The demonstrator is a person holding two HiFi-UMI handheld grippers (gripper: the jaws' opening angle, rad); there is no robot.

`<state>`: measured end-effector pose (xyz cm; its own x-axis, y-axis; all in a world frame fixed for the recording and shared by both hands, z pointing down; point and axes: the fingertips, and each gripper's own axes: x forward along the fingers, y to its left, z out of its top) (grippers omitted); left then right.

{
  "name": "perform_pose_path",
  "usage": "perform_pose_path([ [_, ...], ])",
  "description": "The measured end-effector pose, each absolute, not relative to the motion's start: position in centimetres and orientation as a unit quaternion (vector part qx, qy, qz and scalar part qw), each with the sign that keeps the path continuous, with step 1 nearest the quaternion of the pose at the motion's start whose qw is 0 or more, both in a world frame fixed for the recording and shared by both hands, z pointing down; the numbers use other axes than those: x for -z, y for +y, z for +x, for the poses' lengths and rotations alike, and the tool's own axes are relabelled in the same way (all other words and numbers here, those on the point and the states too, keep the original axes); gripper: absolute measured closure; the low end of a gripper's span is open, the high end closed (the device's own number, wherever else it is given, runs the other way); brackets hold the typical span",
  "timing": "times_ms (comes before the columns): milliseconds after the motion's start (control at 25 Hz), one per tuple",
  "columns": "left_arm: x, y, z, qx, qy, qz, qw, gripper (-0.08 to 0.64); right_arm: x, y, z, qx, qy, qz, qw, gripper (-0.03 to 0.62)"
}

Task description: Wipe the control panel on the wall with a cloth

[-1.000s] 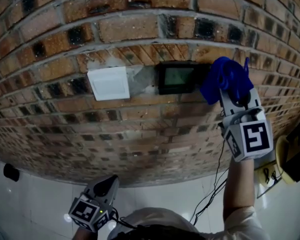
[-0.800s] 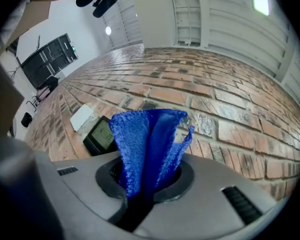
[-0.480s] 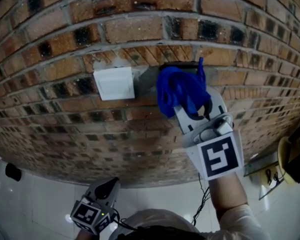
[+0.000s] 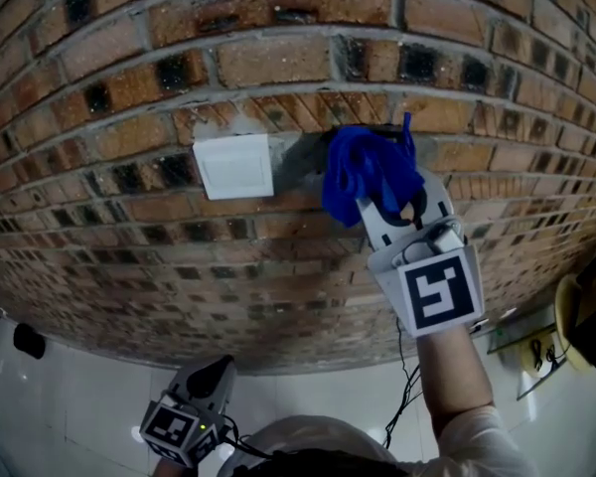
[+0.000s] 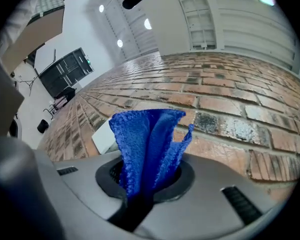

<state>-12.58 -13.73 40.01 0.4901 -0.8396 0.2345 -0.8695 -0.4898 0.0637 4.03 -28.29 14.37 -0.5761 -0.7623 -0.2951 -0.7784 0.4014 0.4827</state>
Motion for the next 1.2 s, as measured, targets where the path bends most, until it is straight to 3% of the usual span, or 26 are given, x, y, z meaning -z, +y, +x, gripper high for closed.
perform_pose_path([
  [640, -40.1, -14.9, -9.7, -0.093, -0.47, 0.874, 0.081, 0.558, -15.4, -30.9, 16.2, -0.286, 0.786, -0.548, -0.011, 0.503],
  [840, -40.1, -15.0, -10.4, -0.093, -0.474, 0.872, 0.081, 0.559, -13.1, -27.2, 11.6, -0.303, 0.81, -0.501, 0.024, 0.503],
  [1200, -40.0, -14.1, -12.3, -0.089, -0.491, 0.863, 0.079, 0.559, -14.0, -27.9, 1.5, -0.306, 0.849, -0.431, 0.011, 0.503],
])
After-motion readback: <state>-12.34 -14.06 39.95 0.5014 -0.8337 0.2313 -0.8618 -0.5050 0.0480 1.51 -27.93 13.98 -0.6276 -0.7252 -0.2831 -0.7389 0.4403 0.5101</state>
